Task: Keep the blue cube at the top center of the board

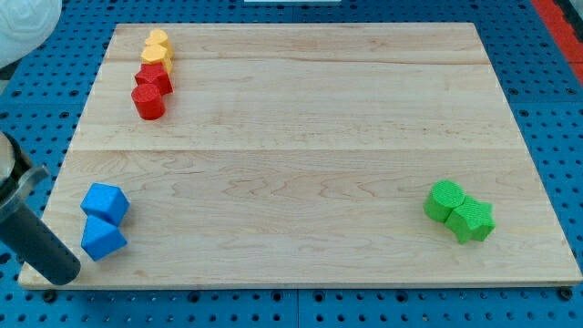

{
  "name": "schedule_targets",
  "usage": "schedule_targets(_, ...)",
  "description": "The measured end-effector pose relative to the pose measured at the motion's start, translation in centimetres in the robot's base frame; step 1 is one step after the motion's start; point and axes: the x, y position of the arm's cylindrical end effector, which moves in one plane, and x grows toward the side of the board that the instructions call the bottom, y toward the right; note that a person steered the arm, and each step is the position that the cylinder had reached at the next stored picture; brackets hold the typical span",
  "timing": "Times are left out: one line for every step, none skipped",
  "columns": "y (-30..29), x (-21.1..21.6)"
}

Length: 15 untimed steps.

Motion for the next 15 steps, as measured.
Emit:
schedule_targets(1.7,-0.7)
schedule_targets(-0.2,-4.2)
schedule_targets(-0.9,-6.9)
schedule_targets(-0.9,-8.5)
schedule_targets(-0.8,-10.2)
schedule_targets(2.6,-10.2)
schedule_targets(7.5,-10.7)
schedule_targets(8.8,-15.5)
schedule_targets(11.2,-19.7)
schedule_targets(14.9,-22.6)
schedule_targets(16.2,-28.1)
schedule_targets(15.2,-30.8)
schedule_targets(17.5,-32.3)
schedule_targets(21.6,-32.3)
schedule_targets(21.5,-31.0)
